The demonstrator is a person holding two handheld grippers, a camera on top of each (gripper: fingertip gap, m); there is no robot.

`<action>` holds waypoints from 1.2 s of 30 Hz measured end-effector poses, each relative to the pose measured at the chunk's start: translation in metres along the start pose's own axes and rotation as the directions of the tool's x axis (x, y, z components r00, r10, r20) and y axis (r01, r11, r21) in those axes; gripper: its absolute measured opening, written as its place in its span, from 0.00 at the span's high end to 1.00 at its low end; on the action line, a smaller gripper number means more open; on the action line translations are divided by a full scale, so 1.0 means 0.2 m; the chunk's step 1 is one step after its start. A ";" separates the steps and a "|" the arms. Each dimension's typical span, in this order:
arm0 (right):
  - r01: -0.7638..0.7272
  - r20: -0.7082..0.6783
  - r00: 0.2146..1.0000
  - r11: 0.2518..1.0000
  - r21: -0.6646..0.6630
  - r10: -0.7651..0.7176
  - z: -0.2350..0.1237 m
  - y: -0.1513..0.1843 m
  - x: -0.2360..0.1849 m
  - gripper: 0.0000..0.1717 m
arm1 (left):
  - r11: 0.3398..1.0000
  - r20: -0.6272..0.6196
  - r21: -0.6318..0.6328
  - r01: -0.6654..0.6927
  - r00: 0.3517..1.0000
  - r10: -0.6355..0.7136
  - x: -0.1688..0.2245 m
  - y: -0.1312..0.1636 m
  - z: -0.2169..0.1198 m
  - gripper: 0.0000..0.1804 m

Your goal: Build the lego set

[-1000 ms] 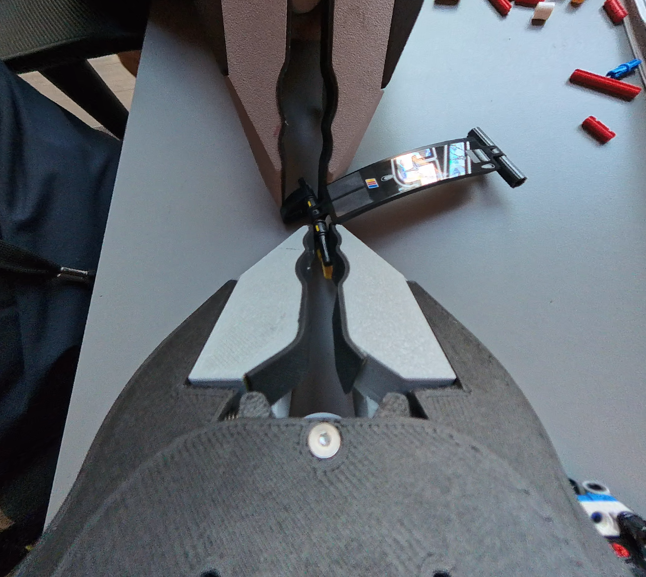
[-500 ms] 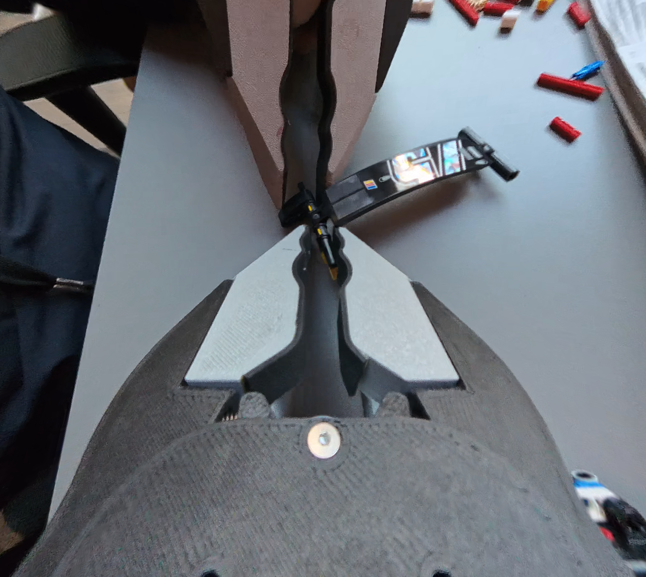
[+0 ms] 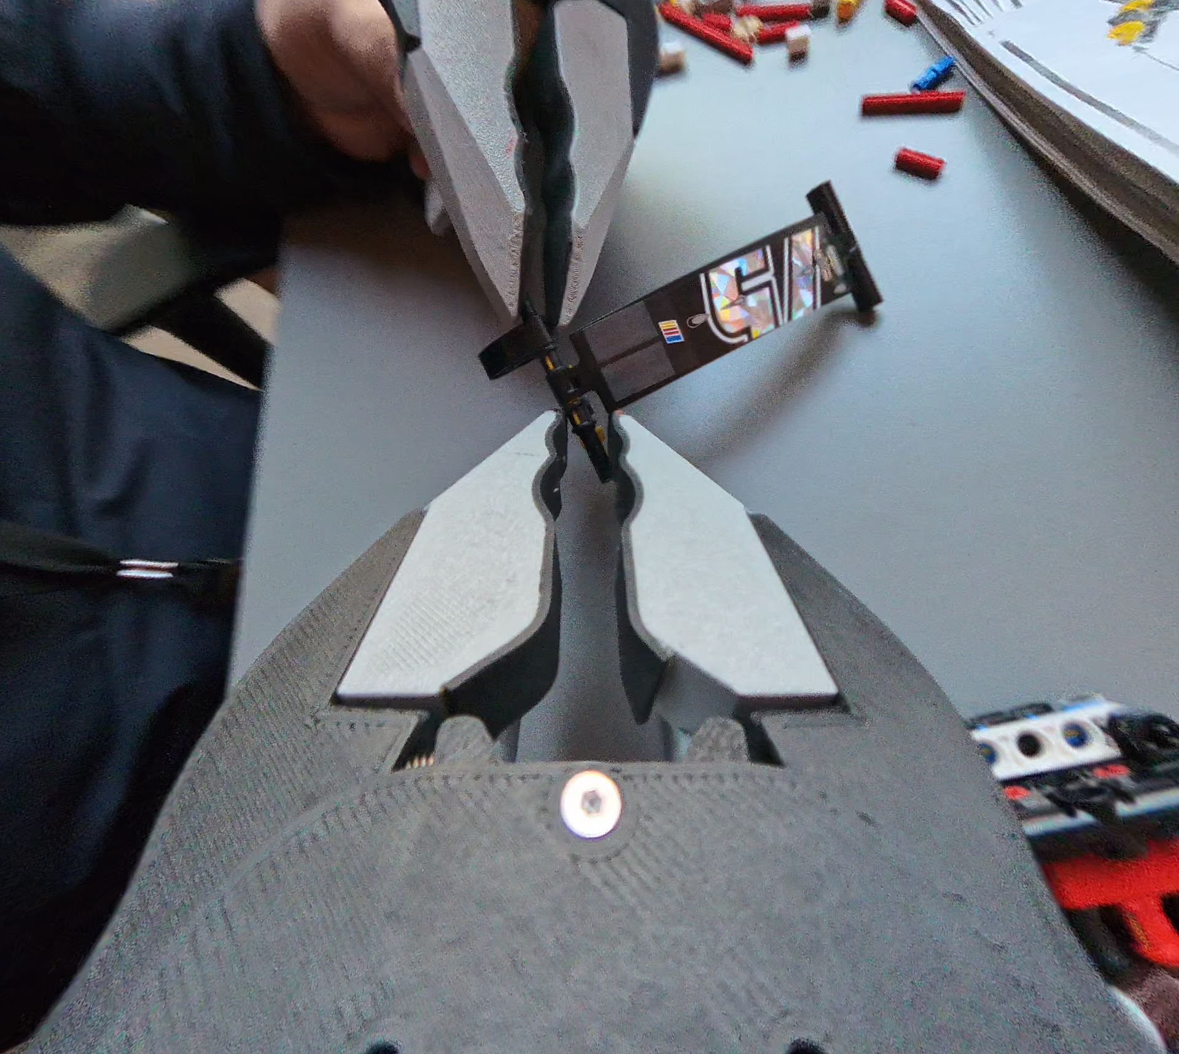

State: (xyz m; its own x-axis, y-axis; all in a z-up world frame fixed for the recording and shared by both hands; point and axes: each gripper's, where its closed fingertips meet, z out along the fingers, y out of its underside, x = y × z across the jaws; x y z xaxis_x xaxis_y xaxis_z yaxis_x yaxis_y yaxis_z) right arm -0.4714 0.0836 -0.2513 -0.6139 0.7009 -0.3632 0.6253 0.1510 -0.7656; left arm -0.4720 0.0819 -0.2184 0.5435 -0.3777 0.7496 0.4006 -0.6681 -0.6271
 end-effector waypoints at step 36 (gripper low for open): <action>0.271 0.069 0.955 0.943 0.193 -0.289 -0.08 -0.15 -0.08 0.96 | 0.790 0.340 -0.147 -0.596 0.719 0.606 0.12 -0.01 0.02 0.86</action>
State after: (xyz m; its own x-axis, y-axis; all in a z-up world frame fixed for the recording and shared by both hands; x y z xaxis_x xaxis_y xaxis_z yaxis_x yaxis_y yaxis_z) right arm -0.4732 0.0787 -0.2137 -0.8000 0.5777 -0.1621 0.3301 0.1982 -0.9229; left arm -0.4567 0.0776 -0.2004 0.8845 -0.4583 0.0871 -0.1157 -0.3964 -0.9108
